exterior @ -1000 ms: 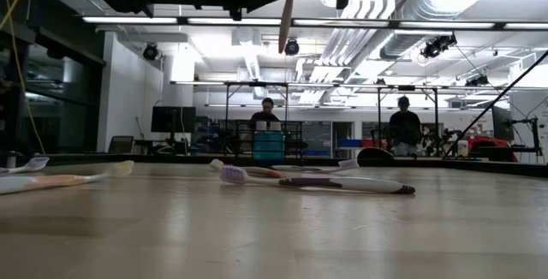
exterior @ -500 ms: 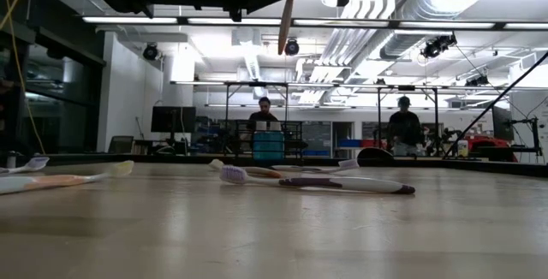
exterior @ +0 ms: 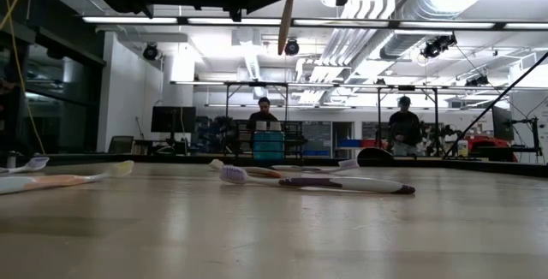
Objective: Pick & Place toothbrushing station
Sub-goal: Put the left orange toothbrush into the wire organizer
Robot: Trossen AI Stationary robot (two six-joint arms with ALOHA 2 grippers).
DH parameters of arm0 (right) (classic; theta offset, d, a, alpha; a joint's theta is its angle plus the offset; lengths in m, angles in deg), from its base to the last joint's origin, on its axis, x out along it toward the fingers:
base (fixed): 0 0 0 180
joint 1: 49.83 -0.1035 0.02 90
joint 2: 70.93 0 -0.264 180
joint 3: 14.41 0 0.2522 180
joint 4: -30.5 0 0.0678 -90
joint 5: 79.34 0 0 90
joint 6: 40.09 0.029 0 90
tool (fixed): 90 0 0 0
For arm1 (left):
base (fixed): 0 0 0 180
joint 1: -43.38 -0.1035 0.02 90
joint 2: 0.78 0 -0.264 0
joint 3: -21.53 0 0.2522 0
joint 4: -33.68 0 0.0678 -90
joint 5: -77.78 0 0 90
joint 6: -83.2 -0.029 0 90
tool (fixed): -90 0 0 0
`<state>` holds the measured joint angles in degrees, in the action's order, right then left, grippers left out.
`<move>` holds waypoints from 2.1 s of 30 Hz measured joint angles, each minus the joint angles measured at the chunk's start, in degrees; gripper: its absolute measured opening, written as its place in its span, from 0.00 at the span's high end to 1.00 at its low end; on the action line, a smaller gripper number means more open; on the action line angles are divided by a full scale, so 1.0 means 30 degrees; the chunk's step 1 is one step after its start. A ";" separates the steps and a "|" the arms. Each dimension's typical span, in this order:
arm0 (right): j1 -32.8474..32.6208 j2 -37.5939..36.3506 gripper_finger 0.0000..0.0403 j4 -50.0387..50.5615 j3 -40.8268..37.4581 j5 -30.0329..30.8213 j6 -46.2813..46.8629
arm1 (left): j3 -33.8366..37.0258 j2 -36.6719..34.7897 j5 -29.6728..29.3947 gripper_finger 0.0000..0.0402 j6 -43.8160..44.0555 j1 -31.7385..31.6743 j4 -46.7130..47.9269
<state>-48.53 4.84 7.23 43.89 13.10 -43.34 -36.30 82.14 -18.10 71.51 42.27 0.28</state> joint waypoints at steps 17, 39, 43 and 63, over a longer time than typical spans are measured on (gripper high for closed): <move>0.0000 0.0000 0.99 0.0117 0.0000 0.0042 0.0007 | 0.0015 -0.0007 0.0004 0.98 0.0025 0.0000 0.0026; -0.0007 0.0000 0.99 0.0138 0.0000 -0.0060 0.0017 | 0.0015 0.0000 0.0725 0.95 0.0368 0.0044 0.0011; -0.0007 0.0000 0.99 0.0138 0.0000 -0.0075 0.0010 | 0.0015 0.0000 0.0783 0.94 0.0330 0.0044 0.0011; 0.0015 0.0000 0.99 0.0386 0.0000 0.0056 0.0163 | 0.0015 0.0000 0.1045 0.70 0.0313 -0.0036 0.0208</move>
<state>-48.49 4.84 8.39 43.89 13.27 -42.85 -36.26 82.14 -14.96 72.45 42.16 0.90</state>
